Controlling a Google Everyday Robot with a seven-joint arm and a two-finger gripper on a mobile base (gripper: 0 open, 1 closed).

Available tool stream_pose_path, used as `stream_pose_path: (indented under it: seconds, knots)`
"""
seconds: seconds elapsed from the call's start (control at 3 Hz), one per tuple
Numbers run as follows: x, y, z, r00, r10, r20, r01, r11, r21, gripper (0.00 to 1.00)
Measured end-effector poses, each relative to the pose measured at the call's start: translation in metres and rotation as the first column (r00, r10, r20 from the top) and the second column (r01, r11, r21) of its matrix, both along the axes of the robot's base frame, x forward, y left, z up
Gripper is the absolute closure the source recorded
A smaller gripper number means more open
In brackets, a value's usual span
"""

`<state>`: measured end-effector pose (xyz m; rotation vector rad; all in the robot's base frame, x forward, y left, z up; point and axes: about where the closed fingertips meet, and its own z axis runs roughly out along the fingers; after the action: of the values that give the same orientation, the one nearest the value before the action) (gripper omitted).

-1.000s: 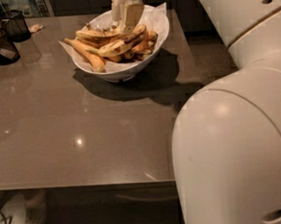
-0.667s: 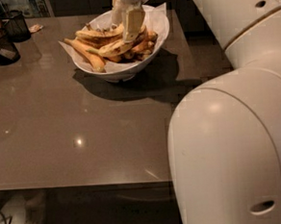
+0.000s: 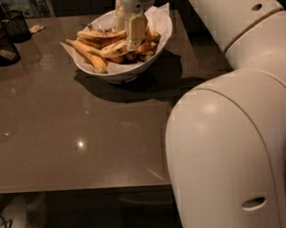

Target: Pick banana from white bowl

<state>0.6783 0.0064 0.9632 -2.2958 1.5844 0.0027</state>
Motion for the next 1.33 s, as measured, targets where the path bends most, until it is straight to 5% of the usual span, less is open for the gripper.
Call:
stream_pose_path:
  seconds: [1.0, 1.33]
  knots:
    - [0.006, -0.005, -0.013, 0.9996, -0.010, -0.028, 0.010, 1.000, -0.002, 0.29]
    - [0.008, -0.005, -0.018, 0.9992, -0.010, -0.039, 0.010, 1.000, 0.005, 0.40]
